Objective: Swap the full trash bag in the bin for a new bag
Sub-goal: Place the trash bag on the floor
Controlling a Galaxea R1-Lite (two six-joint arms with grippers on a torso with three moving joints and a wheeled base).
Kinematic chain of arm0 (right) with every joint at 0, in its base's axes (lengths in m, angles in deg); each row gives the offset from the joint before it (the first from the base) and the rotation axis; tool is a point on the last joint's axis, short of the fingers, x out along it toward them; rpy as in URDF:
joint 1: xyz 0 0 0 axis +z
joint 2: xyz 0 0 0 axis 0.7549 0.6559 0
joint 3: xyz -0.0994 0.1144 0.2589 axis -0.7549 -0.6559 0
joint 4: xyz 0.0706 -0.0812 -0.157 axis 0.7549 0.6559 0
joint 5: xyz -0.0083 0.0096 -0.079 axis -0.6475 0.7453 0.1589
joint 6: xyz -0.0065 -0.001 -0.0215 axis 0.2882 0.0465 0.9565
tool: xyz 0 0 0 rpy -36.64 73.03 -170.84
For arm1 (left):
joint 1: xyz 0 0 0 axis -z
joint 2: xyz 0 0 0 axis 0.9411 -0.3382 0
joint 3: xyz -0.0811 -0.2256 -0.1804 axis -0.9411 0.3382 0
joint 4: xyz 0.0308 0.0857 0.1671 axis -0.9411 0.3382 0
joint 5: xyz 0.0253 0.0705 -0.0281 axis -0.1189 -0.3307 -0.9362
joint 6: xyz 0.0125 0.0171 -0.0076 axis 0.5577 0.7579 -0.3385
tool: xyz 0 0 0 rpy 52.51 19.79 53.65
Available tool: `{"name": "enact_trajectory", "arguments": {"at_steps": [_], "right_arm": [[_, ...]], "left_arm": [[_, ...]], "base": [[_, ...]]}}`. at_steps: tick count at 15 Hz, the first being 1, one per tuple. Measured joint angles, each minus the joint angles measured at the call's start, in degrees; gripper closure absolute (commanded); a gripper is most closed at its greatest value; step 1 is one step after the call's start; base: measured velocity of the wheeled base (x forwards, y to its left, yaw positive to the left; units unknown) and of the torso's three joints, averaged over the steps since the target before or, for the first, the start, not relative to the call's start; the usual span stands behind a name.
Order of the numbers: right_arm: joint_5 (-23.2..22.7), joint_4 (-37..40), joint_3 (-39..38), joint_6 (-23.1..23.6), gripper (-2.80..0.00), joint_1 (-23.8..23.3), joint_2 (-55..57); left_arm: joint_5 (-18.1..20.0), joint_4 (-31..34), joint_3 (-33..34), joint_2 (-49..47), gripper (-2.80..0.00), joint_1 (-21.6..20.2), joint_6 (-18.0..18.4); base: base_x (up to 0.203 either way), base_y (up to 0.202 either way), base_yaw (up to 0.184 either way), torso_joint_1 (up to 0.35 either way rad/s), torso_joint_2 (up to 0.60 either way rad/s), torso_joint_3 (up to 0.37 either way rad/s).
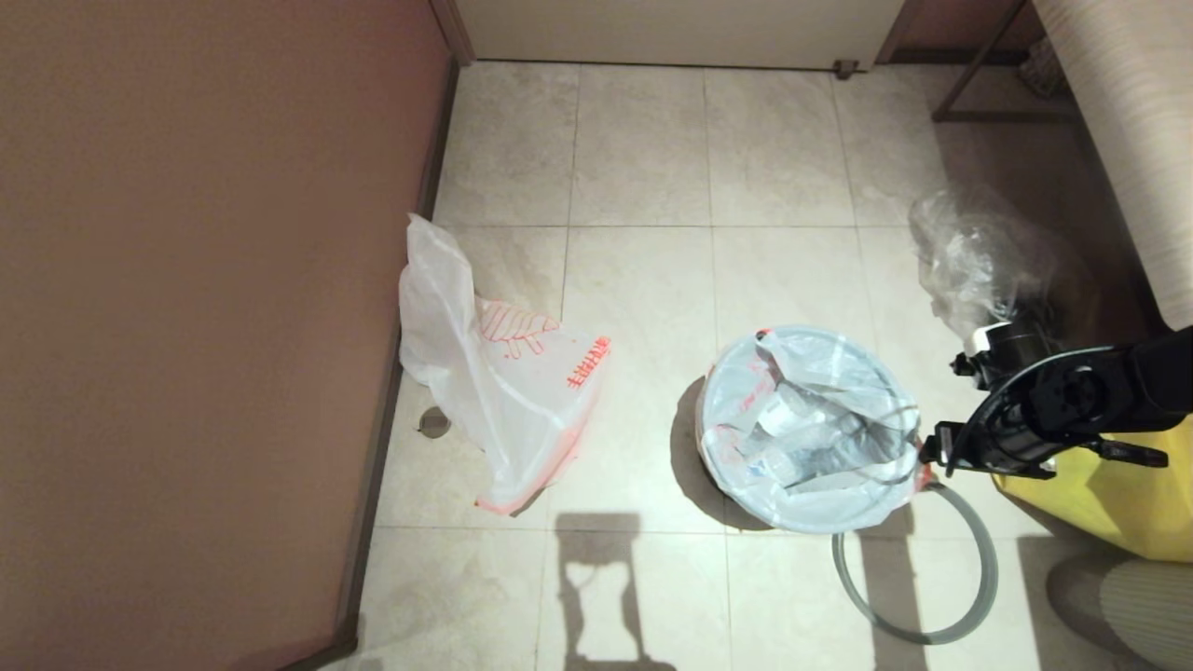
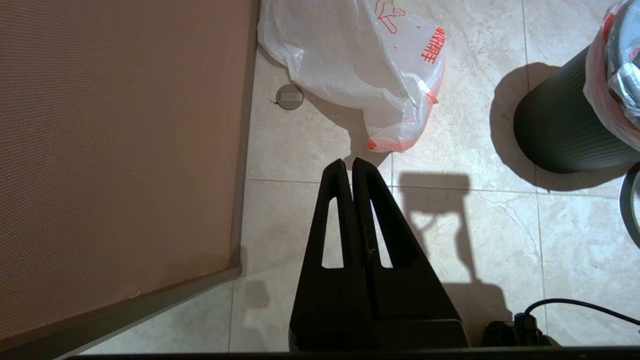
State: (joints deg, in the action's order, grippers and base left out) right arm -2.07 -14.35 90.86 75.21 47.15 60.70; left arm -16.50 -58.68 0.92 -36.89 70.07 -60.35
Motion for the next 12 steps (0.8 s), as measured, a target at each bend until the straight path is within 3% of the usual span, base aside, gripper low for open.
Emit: {"name": "enact_trajectory", "arguments": {"at_steps": [6,12], "right_arm": [[-1.18,-1.08,0.28,-0.37,-2.8,0.16,3.13],[-14.73,-1.43,0.0,-1.51,-2.8,-1.75,3.7]], "left_arm": [[-0.01,0.0,0.0,0.0,0.0,0.0,0.0],[0.0,-0.02,0.02,0.0,0.0,0.0,0.0]], "base": [[0.0,0.0,0.0,0.0,0.0,0.0],[0.0,0.0,0.0,0.0,0.0,0.0]]}}
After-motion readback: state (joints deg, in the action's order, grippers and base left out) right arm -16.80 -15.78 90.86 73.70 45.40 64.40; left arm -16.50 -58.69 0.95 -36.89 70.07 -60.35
